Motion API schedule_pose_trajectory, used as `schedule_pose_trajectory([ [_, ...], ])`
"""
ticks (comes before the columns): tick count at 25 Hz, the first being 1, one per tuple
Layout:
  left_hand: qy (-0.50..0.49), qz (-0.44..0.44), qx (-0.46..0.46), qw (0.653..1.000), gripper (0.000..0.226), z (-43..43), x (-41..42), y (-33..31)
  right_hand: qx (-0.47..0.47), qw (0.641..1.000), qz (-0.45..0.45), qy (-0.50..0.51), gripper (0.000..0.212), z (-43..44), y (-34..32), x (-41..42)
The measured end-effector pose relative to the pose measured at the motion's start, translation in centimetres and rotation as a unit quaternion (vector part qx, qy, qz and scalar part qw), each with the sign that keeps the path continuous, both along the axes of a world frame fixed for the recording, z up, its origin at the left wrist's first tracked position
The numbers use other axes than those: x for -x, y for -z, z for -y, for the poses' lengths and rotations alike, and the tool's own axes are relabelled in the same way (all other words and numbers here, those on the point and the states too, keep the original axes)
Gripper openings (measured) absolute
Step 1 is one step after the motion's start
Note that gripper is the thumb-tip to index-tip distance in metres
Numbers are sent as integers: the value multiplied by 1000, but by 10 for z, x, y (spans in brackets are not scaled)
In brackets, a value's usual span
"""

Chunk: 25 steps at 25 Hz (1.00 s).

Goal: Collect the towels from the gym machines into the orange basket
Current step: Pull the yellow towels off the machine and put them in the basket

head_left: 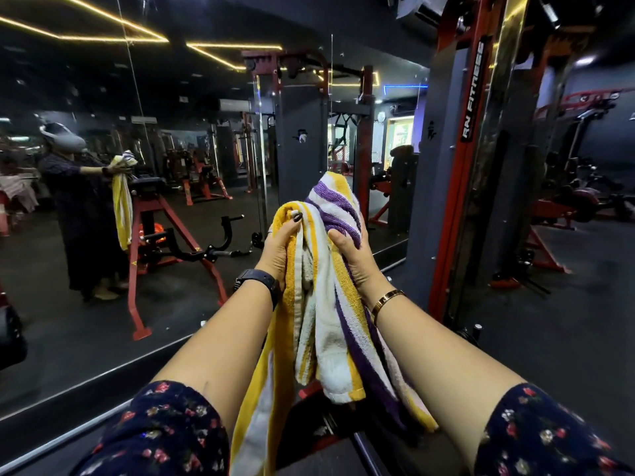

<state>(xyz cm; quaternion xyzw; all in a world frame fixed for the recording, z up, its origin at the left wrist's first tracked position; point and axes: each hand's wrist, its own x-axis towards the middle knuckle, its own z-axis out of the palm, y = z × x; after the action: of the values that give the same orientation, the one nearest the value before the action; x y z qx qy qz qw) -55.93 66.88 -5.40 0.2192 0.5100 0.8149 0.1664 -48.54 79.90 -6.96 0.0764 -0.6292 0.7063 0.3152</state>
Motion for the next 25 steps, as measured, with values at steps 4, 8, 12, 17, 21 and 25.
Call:
schedule_pose_trajectory([
  [4,26,-1,9,1000,73,-13,-35,4,-48,999,25,4,86,-14,-2,-42],
  [8,48,-17,21,998,82,-27,-67,4,-19,999,27,42,81,-22,9,-80],
  [12,86,-23,19,996,75,-34,-98,2,-12,994,24,105,66,-17,5,-121],
  [17,164,-21,-1,986,87,-45,-137,11,27,982,23,184,77,-3,12,-184],
  [21,228,-33,-3,973,71,-71,-184,26,33,954,46,294,92,-4,29,-244],
  [25,308,-57,3,950,46,-99,-269,34,68,926,49,369,86,-15,44,-337],
])
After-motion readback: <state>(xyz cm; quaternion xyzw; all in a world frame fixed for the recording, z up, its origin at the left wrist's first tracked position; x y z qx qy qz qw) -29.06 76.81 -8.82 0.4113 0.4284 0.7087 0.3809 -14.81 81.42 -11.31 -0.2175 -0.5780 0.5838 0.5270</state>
